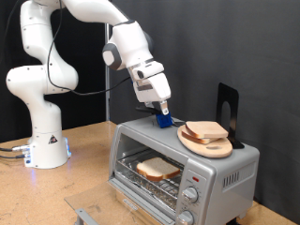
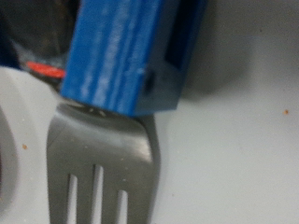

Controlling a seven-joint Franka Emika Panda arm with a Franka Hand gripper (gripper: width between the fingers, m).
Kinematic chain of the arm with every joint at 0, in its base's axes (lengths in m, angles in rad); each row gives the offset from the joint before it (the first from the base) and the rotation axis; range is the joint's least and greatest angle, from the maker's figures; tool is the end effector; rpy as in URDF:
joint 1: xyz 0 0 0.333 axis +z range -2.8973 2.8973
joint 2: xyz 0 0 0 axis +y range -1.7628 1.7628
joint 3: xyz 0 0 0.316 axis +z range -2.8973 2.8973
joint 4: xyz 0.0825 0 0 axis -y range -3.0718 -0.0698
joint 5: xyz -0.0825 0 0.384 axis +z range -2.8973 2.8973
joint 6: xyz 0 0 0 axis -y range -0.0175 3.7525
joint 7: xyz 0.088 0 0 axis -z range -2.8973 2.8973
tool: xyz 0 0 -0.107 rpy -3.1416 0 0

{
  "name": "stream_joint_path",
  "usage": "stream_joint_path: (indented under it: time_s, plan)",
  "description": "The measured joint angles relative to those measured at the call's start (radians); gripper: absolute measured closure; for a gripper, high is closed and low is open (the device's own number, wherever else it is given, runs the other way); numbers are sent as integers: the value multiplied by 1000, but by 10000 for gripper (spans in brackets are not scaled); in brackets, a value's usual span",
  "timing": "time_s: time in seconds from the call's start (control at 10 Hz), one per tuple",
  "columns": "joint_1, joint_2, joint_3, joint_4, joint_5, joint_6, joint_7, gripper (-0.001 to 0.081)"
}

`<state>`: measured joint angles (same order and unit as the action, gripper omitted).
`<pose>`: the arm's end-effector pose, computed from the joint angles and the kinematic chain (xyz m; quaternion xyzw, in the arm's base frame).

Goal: Make a piece of toast with the oven

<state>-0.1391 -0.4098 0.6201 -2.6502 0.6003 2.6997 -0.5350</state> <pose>0.3909 0.1786 0.3935 -0.9410 -0.2564 -0.2141 0.0553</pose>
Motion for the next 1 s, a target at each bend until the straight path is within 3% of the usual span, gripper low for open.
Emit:
stream_joint_path:
  time_s: [0.4,1.0]
  plan:
    - [12,-25,-37,8,56,-60,-23,-2]
    - [15,-95,-204,104,118,-369,-22,-2]
